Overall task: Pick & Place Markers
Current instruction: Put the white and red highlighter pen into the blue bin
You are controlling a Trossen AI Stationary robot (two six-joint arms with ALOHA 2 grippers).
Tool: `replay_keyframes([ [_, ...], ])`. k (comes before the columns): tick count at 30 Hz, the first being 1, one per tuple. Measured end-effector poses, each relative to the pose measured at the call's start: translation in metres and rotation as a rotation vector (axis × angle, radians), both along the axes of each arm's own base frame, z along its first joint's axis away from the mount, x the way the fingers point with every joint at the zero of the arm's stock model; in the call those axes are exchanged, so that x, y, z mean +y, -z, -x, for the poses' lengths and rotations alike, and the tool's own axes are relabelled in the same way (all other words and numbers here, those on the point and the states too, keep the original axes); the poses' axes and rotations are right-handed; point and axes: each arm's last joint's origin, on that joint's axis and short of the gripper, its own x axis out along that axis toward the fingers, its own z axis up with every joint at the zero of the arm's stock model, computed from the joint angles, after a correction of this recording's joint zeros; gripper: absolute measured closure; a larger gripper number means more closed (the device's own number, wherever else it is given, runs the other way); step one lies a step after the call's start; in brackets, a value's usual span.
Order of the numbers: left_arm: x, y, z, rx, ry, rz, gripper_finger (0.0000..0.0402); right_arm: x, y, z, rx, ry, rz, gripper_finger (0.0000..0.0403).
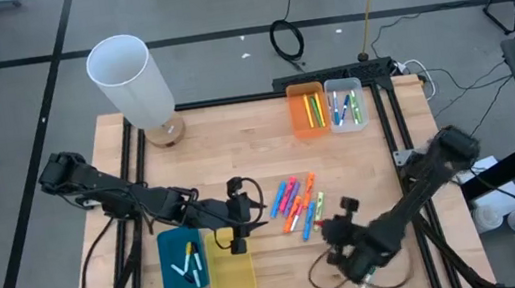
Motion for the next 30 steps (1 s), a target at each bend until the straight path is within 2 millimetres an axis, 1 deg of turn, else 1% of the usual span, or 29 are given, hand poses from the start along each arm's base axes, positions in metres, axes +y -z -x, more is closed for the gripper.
replay_keyframes([
  [2, 0.001, -0.001, -0.003, -0.025, -0.001, -0.001, 0.0215, -0.007, -0.018, 0.008, -0.123, -0.031, 0.056, 0.0383],
  [7, 0.003, 0.007, -0.014, -0.048, -0.008, -0.015, 0.0215, -0.028, -0.047, 0.018, -0.423, -0.079, 0.138, 0.0383],
  [9, 0.005, 0.011, -0.017, -0.039, -0.015, -0.016, 0.0215, -0.033, -0.052, 0.022, -0.515, -0.127, 0.111, 0.0383],
  [11, 0.005, 0.015, -0.024, -0.068, -0.018, -0.003, 0.0215, -0.039, -0.05, 0.024, -0.596, -0.183, 0.09, 0.0383],
  [14, 0.004, 0.019, -0.034, -0.127, 0.015, 0.011, 0.0215, -0.052, -0.051, 0.027, -0.772, -0.246, 0.054, 0.0383],
  [19, 0.001, 0.028, -0.054, -0.257, 0.086, 0.054, 0.0215, -0.072, -0.037, 0.037, -0.972, -0.36, 0.022, 0.0383],
  [22, 0.0, 0.035, -0.064, -0.341, 0.083, 0.08, 0.0215, -0.079, -0.031, 0.037, -1.024, -0.388, -0.007, 0.0383],
  [27, 0.003, 0.052, -0.078, -0.424, 0.072, 0.073, 0.0215, -0.079, -0.031, 0.037, -1.034, -0.427, -0.029, 0.0383],
  [30, 0.008, 0.059, -0.084, -0.463, 0.056, 0.082, 0.0215, -0.079, -0.031, 0.037, -1.035, -0.428, -0.031, 0.0383],
])
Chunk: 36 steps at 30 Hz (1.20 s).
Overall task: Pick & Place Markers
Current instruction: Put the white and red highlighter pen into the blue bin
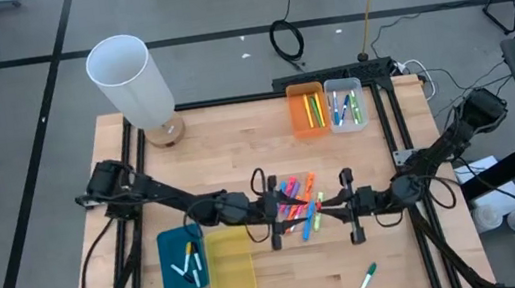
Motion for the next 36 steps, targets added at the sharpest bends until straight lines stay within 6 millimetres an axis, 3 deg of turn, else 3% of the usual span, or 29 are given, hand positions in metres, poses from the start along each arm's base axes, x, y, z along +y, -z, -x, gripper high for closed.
replay_keyframes([
  [8, 0.013, 0.0, -0.009, -0.051, -0.031, 0.024, 0.0215, 0.0, 0.0, 0.0, 0.006, 0.001, 0.004, 0.0383],
  [14, 0.01, -0.004, -0.011, -0.061, 0.101, 0.034, 0.0215, -0.003, 0.001, -0.002, 0.009, 0.016, 0.005, 0.0383],
  [23, 0.007, -0.003, -0.011, -0.05, 0.115, 0.035, 0.0215, -0.004, 0.001, -0.003, 0.009, 0.018, 0.002, 0.0383],
  [32, 0.009, -0.003, -0.011, -0.049, 0.09, 0.029, 0.0215, -0.006, 0.007, -0.025, 0.005, -0.017, 0.022, 0.0383],
  [36, 0.009, -0.001, -0.011, -0.029, 0.09, 0.025, 0.0215, -0.002, 0.002, -0.03, -0.01, -0.012, 0.046, 0.0383],
])
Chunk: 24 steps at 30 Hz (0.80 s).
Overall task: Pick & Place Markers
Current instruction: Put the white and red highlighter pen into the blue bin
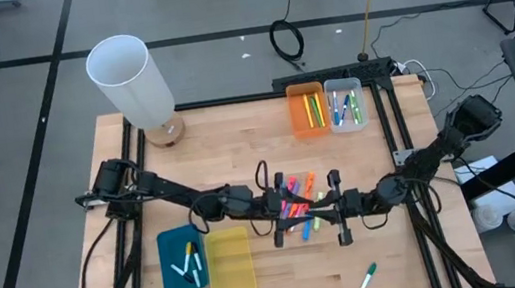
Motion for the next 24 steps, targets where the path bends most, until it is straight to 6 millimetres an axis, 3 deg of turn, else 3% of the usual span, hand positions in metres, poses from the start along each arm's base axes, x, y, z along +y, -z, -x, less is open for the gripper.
replay_keyframes([
  [24, -0.0006, 0.0018, 0.0, 0.016, 0.02, -0.018, 0.022, 0.0038, -0.0036, -0.0009, -0.002, -0.007, 0.016, 0.0383],
])
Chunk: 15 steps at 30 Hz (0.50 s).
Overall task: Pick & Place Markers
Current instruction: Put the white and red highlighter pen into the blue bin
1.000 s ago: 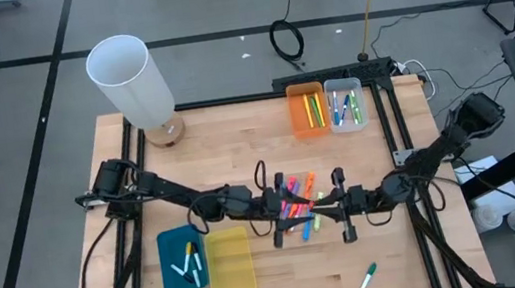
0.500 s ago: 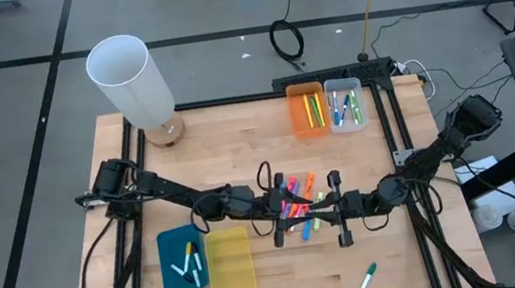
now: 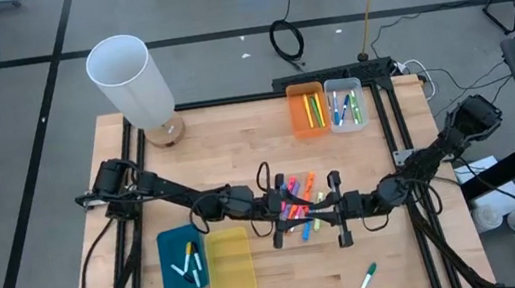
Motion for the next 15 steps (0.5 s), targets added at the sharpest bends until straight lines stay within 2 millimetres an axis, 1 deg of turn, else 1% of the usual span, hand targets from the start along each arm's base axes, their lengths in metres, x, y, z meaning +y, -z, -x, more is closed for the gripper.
replay_keyframes([
  [2, -0.0002, 0.0, 0.0, -0.002, 0.002, -0.009, 0.0237, 0.0, 0.0, 0.0, 0.0, 0.0, 0.0, 0.0383],
  [3, -0.0002, 0.0, 0.0001, -0.003, 0.003, -0.015, 0.0252, 0.0, 0.0001, 0.0, 0.001, 0.0, 0.0, 0.0383],
  [5, -0.0001, -0.0005, 0.0, -0.01, 0.003, -0.027, 0.0289, 0.0, 0.0008, -0.0001, 0.008, 0.0, 0.001, 0.0383],
  [8, -0.0001, -0.0016, 0.0, -0.024, 0.018, -0.034, 0.0355, 0.0001, 0.0015, -0.0002, 0.014, 0.0, 0.005, 0.0383],
  [9, 0.0005, -0.0021, -0.0001, -0.029, 0.025, -0.033, 0.0366, 0.0001, 0.0016, -0.0002, 0.016, 0.0, 0.006, 0.0383],
  [13, 0.0021, -0.0026, -0.0003, -0.031, 0.036, -0.009, 0.0366, 0.0, 0.002, -0.0002, 0.023, -0.001, -0.01, 0.0383],
  [15, -0.0004, -0.0053, 0.0017, -0.019, 0.042, -0.013, 0.0366, 0.0001, 0.0027, -0.0003, 0.028, -0.002, -0.013, 0.0368],
])
